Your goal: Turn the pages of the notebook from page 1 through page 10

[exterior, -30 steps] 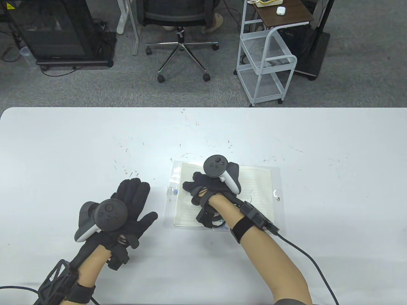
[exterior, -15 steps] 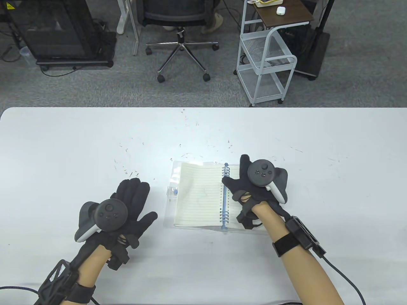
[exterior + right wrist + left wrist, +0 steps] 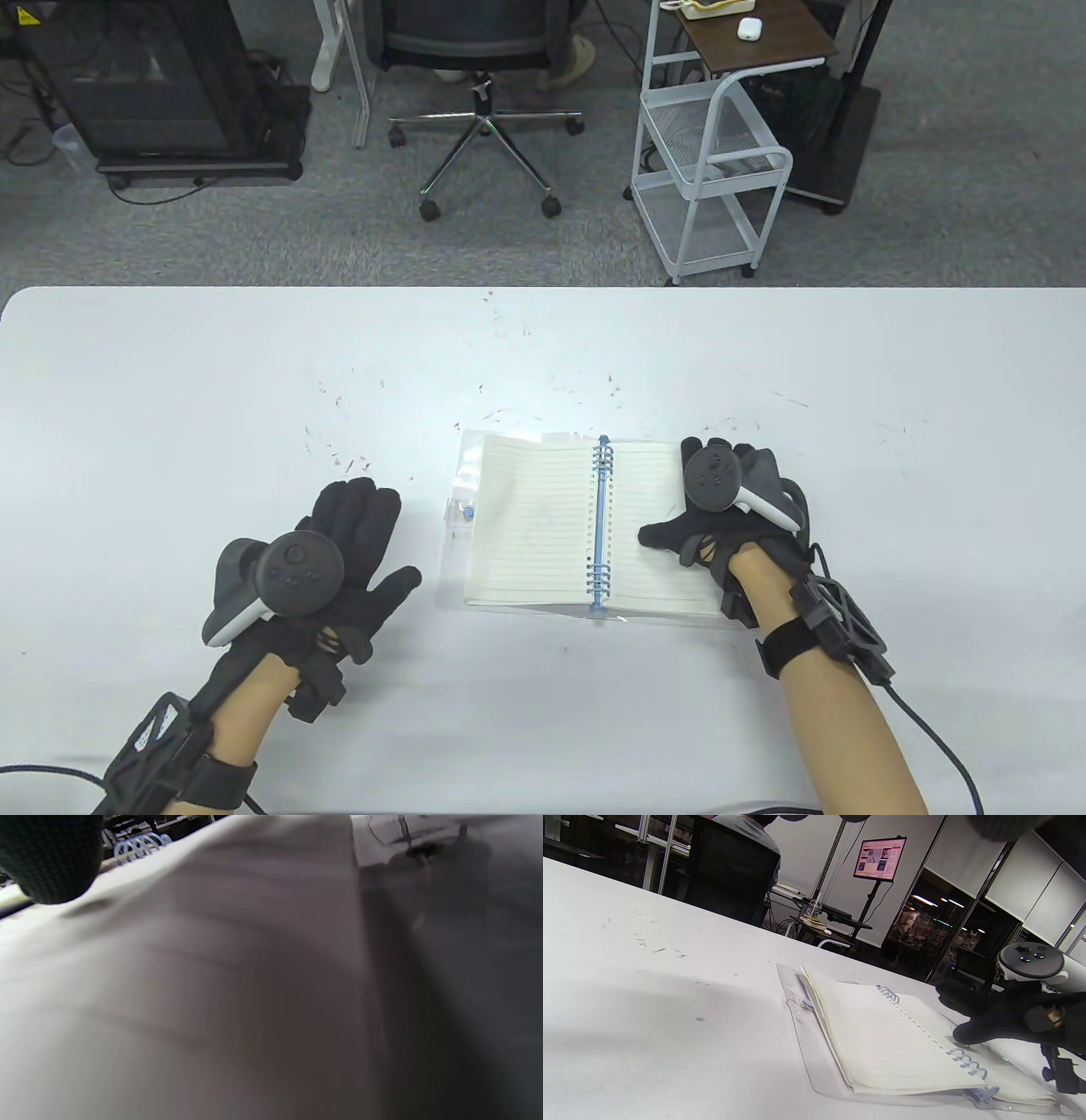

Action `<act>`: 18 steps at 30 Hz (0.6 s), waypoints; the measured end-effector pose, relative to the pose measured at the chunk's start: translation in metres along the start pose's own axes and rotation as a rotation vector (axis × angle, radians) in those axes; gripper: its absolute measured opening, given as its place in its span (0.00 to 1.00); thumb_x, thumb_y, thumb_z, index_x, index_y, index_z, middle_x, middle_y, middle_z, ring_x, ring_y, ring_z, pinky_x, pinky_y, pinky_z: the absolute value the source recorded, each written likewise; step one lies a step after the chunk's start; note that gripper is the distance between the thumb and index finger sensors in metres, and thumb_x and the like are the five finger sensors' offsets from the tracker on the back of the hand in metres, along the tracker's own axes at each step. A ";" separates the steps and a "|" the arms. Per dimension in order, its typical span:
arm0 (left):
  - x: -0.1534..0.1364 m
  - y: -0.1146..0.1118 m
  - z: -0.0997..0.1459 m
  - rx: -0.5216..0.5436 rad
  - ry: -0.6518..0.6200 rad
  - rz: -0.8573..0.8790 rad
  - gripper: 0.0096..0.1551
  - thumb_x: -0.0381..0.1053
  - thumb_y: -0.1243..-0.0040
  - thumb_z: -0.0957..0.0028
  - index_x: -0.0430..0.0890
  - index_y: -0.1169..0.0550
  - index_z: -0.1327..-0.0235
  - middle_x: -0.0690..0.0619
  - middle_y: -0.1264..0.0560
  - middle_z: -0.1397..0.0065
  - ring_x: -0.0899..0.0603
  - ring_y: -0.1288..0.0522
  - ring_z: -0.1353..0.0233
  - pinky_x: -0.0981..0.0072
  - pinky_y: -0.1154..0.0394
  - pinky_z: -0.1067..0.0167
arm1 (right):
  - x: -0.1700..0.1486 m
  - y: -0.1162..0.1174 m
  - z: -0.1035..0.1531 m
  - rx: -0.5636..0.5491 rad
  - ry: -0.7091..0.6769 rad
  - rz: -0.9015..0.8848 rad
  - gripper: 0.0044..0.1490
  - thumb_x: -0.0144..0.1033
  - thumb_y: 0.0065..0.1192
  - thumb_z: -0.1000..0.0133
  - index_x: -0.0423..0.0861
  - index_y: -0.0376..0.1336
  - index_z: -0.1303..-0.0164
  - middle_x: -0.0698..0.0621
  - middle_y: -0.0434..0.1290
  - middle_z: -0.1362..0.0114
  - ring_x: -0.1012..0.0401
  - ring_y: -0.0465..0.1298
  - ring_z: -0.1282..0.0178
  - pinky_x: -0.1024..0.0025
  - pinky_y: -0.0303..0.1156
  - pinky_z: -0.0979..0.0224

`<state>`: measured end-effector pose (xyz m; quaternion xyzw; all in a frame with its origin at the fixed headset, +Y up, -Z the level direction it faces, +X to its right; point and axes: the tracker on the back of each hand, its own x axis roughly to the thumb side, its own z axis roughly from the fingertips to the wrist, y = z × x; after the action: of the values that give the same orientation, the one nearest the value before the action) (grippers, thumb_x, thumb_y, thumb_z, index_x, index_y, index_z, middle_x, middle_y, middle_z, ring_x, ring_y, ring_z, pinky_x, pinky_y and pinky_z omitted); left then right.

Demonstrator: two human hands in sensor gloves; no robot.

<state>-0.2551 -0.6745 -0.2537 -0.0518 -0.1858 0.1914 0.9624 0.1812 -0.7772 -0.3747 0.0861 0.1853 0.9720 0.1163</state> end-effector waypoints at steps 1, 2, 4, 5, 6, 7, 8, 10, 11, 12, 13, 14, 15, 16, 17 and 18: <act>0.000 0.000 0.000 -0.001 0.000 0.000 0.53 0.74 0.50 0.51 0.51 0.49 0.18 0.44 0.55 0.14 0.28 0.59 0.13 0.26 0.51 0.26 | -0.001 0.002 -0.004 0.012 0.009 -0.004 0.75 0.77 0.64 0.51 0.45 0.21 0.31 0.28 0.29 0.23 0.26 0.31 0.25 0.19 0.37 0.33; 0.000 0.000 0.000 -0.002 -0.001 0.000 0.53 0.74 0.50 0.51 0.51 0.49 0.17 0.44 0.55 0.14 0.28 0.59 0.13 0.26 0.51 0.26 | -0.002 0.003 -0.007 0.027 0.016 -0.005 0.75 0.77 0.63 0.51 0.45 0.21 0.31 0.28 0.29 0.23 0.27 0.30 0.25 0.19 0.37 0.33; 0.000 0.000 0.000 0.000 0.001 0.002 0.53 0.74 0.50 0.51 0.51 0.48 0.17 0.44 0.55 0.14 0.28 0.59 0.13 0.26 0.51 0.26 | -0.004 0.006 -0.012 0.074 0.032 -0.033 0.75 0.78 0.62 0.51 0.44 0.21 0.31 0.27 0.30 0.23 0.28 0.30 0.25 0.20 0.37 0.33; -0.001 0.001 0.000 0.002 0.001 0.003 0.53 0.74 0.50 0.51 0.51 0.48 0.18 0.44 0.55 0.14 0.28 0.59 0.13 0.26 0.51 0.26 | -0.005 0.007 -0.013 0.083 0.040 -0.053 0.75 0.77 0.62 0.51 0.44 0.21 0.31 0.28 0.30 0.23 0.28 0.29 0.26 0.20 0.36 0.33; -0.001 0.001 0.000 0.004 0.001 0.004 0.53 0.74 0.50 0.51 0.51 0.48 0.17 0.44 0.55 0.14 0.28 0.59 0.13 0.26 0.51 0.26 | -0.005 0.008 -0.012 0.088 0.041 -0.068 0.75 0.76 0.62 0.51 0.43 0.21 0.32 0.29 0.29 0.24 0.29 0.29 0.26 0.20 0.35 0.34; -0.001 0.002 0.000 0.005 0.001 0.004 0.53 0.74 0.50 0.51 0.51 0.48 0.17 0.44 0.55 0.14 0.28 0.59 0.13 0.26 0.51 0.26 | -0.005 0.008 -0.012 0.081 0.035 -0.065 0.75 0.76 0.62 0.51 0.42 0.20 0.32 0.29 0.29 0.23 0.29 0.29 0.26 0.20 0.35 0.34; -0.001 0.002 0.000 0.005 0.001 0.003 0.53 0.74 0.50 0.51 0.51 0.48 0.17 0.44 0.55 0.14 0.28 0.59 0.13 0.26 0.51 0.26 | -0.004 0.008 -0.012 0.077 0.023 -0.060 0.75 0.75 0.62 0.50 0.42 0.20 0.33 0.30 0.30 0.23 0.30 0.29 0.25 0.20 0.35 0.34; -0.001 0.001 0.000 0.001 0.002 0.002 0.53 0.74 0.50 0.51 0.52 0.48 0.18 0.44 0.55 0.14 0.28 0.59 0.13 0.26 0.51 0.26 | -0.001 0.007 -0.011 0.063 0.011 -0.076 0.74 0.72 0.63 0.50 0.41 0.20 0.33 0.31 0.32 0.22 0.31 0.31 0.25 0.20 0.36 0.34; -0.001 0.001 0.000 -0.003 0.002 0.002 0.53 0.74 0.50 0.51 0.52 0.48 0.18 0.44 0.55 0.14 0.28 0.59 0.13 0.26 0.51 0.26 | 0.002 0.006 -0.010 0.042 -0.004 -0.094 0.74 0.69 0.66 0.50 0.41 0.21 0.33 0.32 0.35 0.22 0.32 0.32 0.24 0.20 0.36 0.34; 0.000 0.000 0.000 -0.004 0.001 0.001 0.53 0.74 0.50 0.51 0.52 0.48 0.17 0.44 0.55 0.14 0.28 0.59 0.13 0.26 0.51 0.26 | 0.005 0.004 -0.010 0.010 -0.023 -0.103 0.74 0.66 0.68 0.50 0.40 0.22 0.32 0.33 0.38 0.21 0.32 0.34 0.23 0.21 0.37 0.34; 0.000 0.000 0.000 -0.005 0.000 0.000 0.53 0.74 0.50 0.51 0.51 0.48 0.17 0.44 0.55 0.14 0.28 0.59 0.13 0.26 0.51 0.26 | 0.007 0.004 -0.009 -0.005 -0.034 -0.106 0.74 0.64 0.70 0.50 0.40 0.22 0.32 0.33 0.40 0.21 0.32 0.35 0.23 0.21 0.38 0.34; 0.001 0.000 0.000 -0.003 -0.001 -0.001 0.53 0.74 0.50 0.51 0.51 0.48 0.17 0.44 0.55 0.14 0.28 0.59 0.13 0.26 0.51 0.26 | 0.009 0.003 -0.008 -0.012 -0.046 -0.107 0.73 0.61 0.71 0.50 0.40 0.23 0.32 0.35 0.42 0.20 0.33 0.36 0.23 0.21 0.39 0.33; 0.001 0.001 0.000 0.000 -0.003 0.000 0.53 0.74 0.50 0.51 0.51 0.48 0.17 0.44 0.55 0.14 0.28 0.59 0.13 0.26 0.51 0.26 | 0.012 0.001 -0.006 -0.027 -0.060 -0.107 0.72 0.59 0.72 0.50 0.40 0.24 0.31 0.36 0.45 0.20 0.33 0.38 0.22 0.22 0.40 0.33; 0.001 0.002 0.001 0.002 -0.004 0.001 0.53 0.74 0.50 0.51 0.51 0.48 0.17 0.44 0.55 0.14 0.28 0.59 0.13 0.26 0.51 0.26 | 0.014 0.000 -0.005 -0.044 -0.068 -0.106 0.71 0.56 0.72 0.50 0.39 0.25 0.31 0.36 0.47 0.20 0.33 0.40 0.22 0.22 0.42 0.33; 0.002 0.002 0.001 0.006 -0.006 0.001 0.53 0.74 0.50 0.51 0.51 0.48 0.17 0.44 0.55 0.14 0.28 0.59 0.13 0.26 0.51 0.26 | 0.016 -0.001 -0.003 -0.067 -0.076 -0.107 0.69 0.54 0.73 0.50 0.39 0.27 0.30 0.37 0.50 0.21 0.33 0.43 0.22 0.22 0.44 0.33; 0.002 0.003 0.001 0.009 -0.007 0.002 0.53 0.74 0.50 0.51 0.51 0.48 0.17 0.44 0.55 0.14 0.28 0.59 0.13 0.26 0.51 0.26 | 0.017 -0.003 -0.001 -0.079 -0.084 -0.115 0.66 0.52 0.73 0.50 0.39 0.30 0.29 0.37 0.53 0.22 0.34 0.47 0.22 0.23 0.46 0.33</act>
<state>-0.2549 -0.6711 -0.2525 -0.0469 -0.1883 0.1933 0.9618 0.1655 -0.7706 -0.3747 0.1114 0.1466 0.9658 0.1827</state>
